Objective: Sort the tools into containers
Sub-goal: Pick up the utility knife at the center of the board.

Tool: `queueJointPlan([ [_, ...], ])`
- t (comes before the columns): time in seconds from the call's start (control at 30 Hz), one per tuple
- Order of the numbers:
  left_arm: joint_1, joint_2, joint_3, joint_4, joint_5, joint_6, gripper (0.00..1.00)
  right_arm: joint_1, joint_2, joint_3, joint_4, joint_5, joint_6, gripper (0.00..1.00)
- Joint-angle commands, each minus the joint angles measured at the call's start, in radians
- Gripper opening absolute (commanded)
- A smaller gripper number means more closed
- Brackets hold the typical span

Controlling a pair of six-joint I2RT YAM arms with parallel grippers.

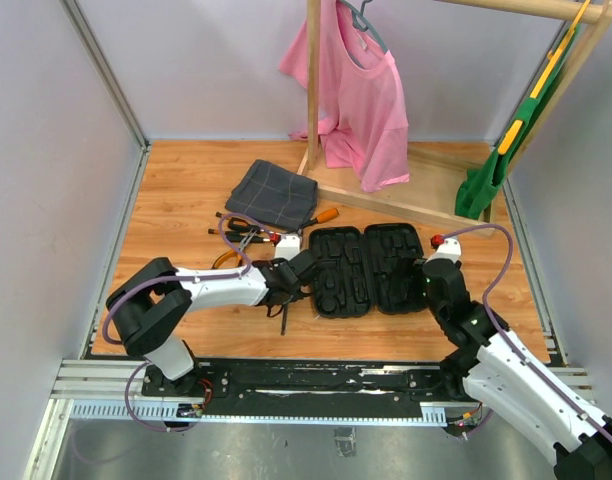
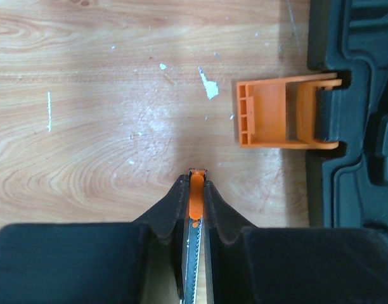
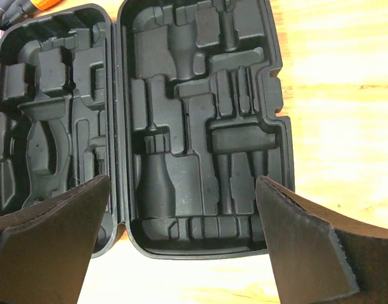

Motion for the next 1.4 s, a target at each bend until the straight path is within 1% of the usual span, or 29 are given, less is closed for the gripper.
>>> queueJointPlan([
  [0.0,0.001,-0.051,-0.015,-0.062,0.006,0.038,0.09,-0.01,-0.033,0.007,-0.03,-0.008,0.013,0.99],
  [0.17,0.001,-0.109,0.008,-0.082,0.004,0.04,0.08,-0.01,-0.023,0.014,-0.003,-0.091,0.039,0.99],
  [0.37,0.002,-0.194,0.055,-0.088,0.017,0.027,0.08,-0.01,-0.001,-0.008,0.156,-0.286,0.053,0.99],
  [0.53,0.002,-0.245,0.089,-0.083,0.028,0.018,0.07,-0.011,0.034,-0.008,0.247,-0.386,0.071,0.99],
  [0.6,0.001,-0.246,0.109,-0.084,0.033,0.019,0.07,-0.01,0.048,-0.002,0.25,-0.394,0.078,0.99],
  [0.67,0.002,-0.24,0.129,-0.082,0.037,0.01,0.07,-0.01,0.053,0.013,0.219,-0.367,0.089,1.0],
  [0.83,0.001,-0.2,0.195,-0.042,0.056,-0.015,0.04,-0.011,0.001,0.055,0.008,-0.129,0.159,0.99],
  [0.9,0.001,-0.177,0.22,-0.016,0.064,-0.019,0.04,-0.01,-0.032,0.059,-0.029,-0.086,0.166,0.99],
  [0.97,0.001,-0.141,0.249,0.01,0.071,-0.022,0.04,-0.011,-0.065,0.058,-0.047,-0.079,0.168,0.99],
  [1.1,0.001,-0.051,0.318,0.057,0.11,-0.022,0.02,-0.011,-0.121,0.04,-0.065,-0.084,0.184,0.99],
  [1.17,0.001,-0.009,0.354,0.067,0.141,-0.021,0.0,-0.011,-0.144,0.021,-0.029,-0.134,0.163,0.99],
  [1.23,0.001,0.017,0.369,0.087,0.173,-0.025,0.01,-0.011,-0.16,0.0,0.043,-0.22,0.135,1.0],
  [1.3,0.001,0.026,0.374,0.107,0.194,-0.028,0.01,-0.011,-0.167,-0.03,0.127,-0.307,0.143,0.96],
  [1.37,0.001,0.028,0.373,0.12,0.204,-0.03,0.0,-0.011,-0.155,-0.058,0.204,-0.366,0.175,0.89],
])
